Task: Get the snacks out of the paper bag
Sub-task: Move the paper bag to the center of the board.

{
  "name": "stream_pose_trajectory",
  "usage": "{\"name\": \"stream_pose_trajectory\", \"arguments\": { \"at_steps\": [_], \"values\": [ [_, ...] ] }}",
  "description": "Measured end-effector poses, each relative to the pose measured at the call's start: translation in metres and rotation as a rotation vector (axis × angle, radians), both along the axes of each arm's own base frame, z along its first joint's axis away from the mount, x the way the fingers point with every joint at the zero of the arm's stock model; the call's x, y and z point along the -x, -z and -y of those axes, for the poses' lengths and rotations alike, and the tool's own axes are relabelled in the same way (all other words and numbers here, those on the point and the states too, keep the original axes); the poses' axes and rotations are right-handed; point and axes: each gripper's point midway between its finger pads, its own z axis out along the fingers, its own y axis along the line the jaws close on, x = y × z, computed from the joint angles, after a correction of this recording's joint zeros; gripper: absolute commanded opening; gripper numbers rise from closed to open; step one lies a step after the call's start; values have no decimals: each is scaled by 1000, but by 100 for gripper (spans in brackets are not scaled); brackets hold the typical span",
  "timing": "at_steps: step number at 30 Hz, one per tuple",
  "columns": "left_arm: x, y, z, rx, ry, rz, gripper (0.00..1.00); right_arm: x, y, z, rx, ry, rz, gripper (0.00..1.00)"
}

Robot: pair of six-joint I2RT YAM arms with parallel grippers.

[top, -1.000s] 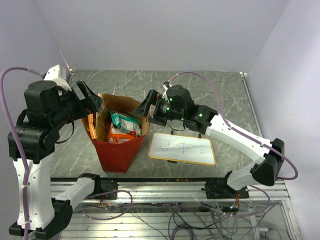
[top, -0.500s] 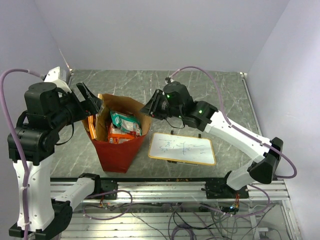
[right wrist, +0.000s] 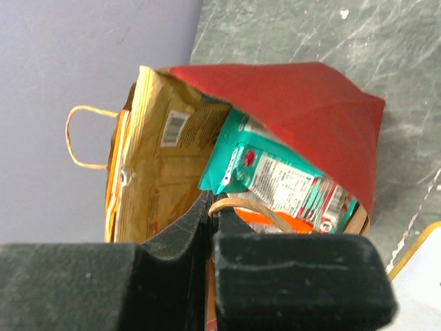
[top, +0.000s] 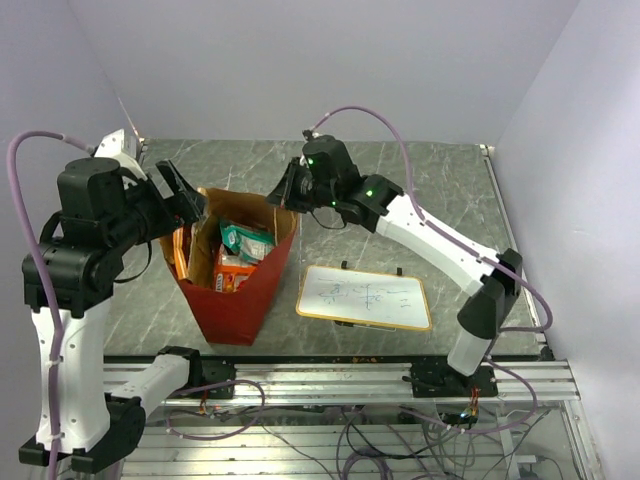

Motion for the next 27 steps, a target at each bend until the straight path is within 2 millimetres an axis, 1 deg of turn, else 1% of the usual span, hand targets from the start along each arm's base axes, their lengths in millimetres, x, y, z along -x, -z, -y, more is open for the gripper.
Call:
{"name": "stream_pose_trajectory", "arguments": {
  "at_steps": [4,7,11,13,14,15,17,20,22,23,25,27],
  "values": [
    [-6,6,1,3,-4,-24,95,-25,4,1,4,0,-2,0],
    [-12,11,1,4,-12,-45,95,-36,8,6,17,2,-2,0],
    [-19,21,0,2,-38,-84,96,-46,12,22,30,15,-7,0],
    [-20,26,-3,2,-61,-101,96,-51,18,36,40,34,-19,0],
    [-19,28,-5,0,-78,-111,98,-53,21,42,46,44,-22,0],
    [-18,29,-8,-2,-98,-118,94,-56,22,49,53,54,-22,0],
    [-15,33,-16,-14,-144,-138,88,-58,23,59,61,64,-16,0],
    [-4,46,-37,-60,-261,-197,86,-58,17,65,64,63,4,0],
    [5,52,-49,-90,-327,-232,85,-55,13,66,62,50,16,0],
    [9,54,-55,-102,-359,-240,87,-53,12,67,62,44,20,0],
    [19,60,-64,-111,-414,-244,95,-50,11,68,64,35,27,0],
    [34,69,-74,-115,-474,-246,99,-48,13,69,66,31,28,0]
  ]
}}
